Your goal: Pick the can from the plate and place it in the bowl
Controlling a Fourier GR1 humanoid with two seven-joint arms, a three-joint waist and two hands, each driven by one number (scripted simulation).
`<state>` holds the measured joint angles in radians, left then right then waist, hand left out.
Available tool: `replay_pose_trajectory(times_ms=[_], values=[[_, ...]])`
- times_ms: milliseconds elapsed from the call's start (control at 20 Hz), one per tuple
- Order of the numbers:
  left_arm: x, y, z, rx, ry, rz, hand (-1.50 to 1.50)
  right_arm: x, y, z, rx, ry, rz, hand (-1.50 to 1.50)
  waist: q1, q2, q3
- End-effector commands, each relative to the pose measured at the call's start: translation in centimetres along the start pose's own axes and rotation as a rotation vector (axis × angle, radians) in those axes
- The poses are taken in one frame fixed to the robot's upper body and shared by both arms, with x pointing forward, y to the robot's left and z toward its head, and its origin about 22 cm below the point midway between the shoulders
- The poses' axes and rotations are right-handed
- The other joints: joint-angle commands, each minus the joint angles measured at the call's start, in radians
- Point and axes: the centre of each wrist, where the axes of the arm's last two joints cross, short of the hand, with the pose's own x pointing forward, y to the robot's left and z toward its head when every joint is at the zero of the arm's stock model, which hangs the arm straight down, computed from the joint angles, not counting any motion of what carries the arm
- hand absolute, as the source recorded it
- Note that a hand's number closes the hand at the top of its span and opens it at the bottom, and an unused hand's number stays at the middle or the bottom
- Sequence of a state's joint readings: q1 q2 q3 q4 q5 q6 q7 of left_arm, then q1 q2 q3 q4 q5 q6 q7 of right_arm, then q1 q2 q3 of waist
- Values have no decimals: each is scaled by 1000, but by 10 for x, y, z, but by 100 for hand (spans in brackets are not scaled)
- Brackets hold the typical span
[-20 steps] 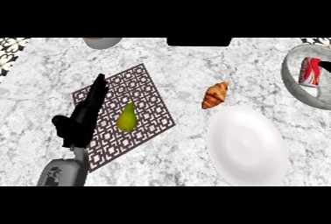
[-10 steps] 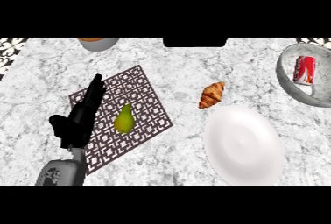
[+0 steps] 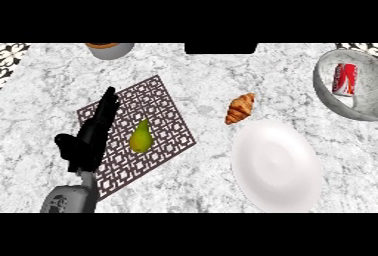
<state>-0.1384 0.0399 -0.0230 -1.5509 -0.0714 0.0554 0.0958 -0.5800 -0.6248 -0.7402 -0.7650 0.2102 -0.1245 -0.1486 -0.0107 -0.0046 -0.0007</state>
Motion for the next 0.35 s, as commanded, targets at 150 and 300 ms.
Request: replay_pose_trajectory(times_ms=[150,300], values=[[6,9,12,-2,-5,9,0,6,-31,32,59,-29,-39,-150,4,1,0],[-1,3,-10,-14,4,0,0,-14,-24,58,63,-8,-37,-150,2,3,0]])
